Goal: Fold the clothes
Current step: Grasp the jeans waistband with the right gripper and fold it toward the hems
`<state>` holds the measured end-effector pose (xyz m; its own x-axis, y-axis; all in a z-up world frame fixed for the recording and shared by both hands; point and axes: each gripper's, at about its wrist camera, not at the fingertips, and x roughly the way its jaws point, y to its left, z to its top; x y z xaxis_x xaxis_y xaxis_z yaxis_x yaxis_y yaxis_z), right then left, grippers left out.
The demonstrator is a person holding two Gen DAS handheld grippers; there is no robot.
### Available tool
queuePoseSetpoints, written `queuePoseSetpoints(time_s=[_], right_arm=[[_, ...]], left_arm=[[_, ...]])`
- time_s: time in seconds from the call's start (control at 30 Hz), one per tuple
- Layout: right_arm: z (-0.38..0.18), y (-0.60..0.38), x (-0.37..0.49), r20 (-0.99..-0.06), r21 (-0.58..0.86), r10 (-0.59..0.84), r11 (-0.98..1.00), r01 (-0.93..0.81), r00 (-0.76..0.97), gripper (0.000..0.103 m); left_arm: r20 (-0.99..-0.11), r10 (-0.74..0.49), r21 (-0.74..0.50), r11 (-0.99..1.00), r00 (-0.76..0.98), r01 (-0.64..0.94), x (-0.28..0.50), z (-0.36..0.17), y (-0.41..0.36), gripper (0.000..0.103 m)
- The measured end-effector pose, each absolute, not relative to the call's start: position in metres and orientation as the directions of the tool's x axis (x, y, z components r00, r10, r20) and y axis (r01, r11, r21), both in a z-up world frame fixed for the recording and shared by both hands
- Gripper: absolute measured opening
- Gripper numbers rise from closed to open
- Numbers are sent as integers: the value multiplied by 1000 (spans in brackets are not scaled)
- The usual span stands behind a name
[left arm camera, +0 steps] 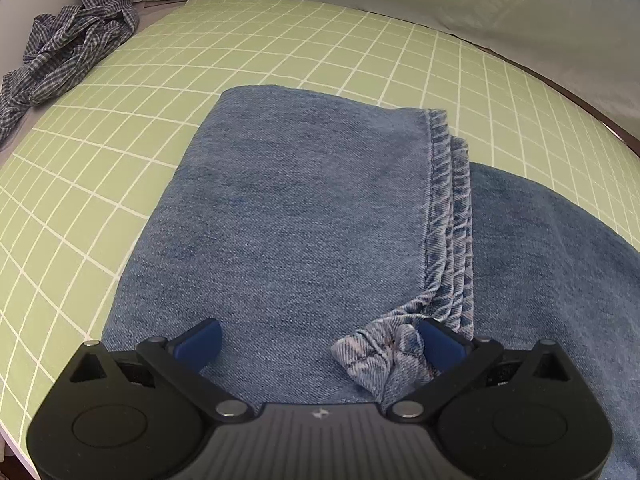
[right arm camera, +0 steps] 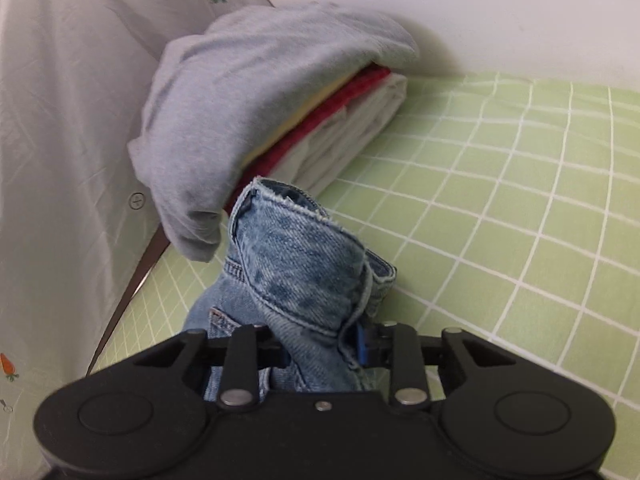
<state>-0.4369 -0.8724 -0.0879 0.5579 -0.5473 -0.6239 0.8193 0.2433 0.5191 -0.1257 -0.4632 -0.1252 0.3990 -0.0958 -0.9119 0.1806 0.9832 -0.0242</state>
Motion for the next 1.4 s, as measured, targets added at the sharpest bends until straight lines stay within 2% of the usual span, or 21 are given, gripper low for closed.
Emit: queuePoseSetpoints(time_s=[0.33,0.6,0.9,1.07,1.2,1.27,1.4], right_arm=[[-8,-808,-400,-510,395,-591,484,780,625,28],[10,-718,-346,-483,286,-594,588,757,643,28],[-29,-600,-268,-534,167,-535,693,702,655,29],[-91,-534,-229,-631,-32,-508,772,635,586,30],[-109,-493,-216,-626,-207,-558,792,574,545,39],[-105,-490,-211,-641,-201,-549,794,574,536,47],[-92,-489,-215,-664,-147,-530,784,604,527,51]], left_arm=[[-878,-128,11,958,460,287,-140,-86,-449,103],[-870,-143,20,946,472,324,-129,-67,-397,103],[-885,-118,51,937,450,347,-102,-72,-331,103],[-891,-122,54,928,438,369,-87,-76,-305,103],[-896,-137,39,922,421,384,-78,-81,-293,103],[-901,-148,25,922,408,387,-74,-84,-290,103],[-905,-166,3,917,391,398,-75,-87,-293,103]])
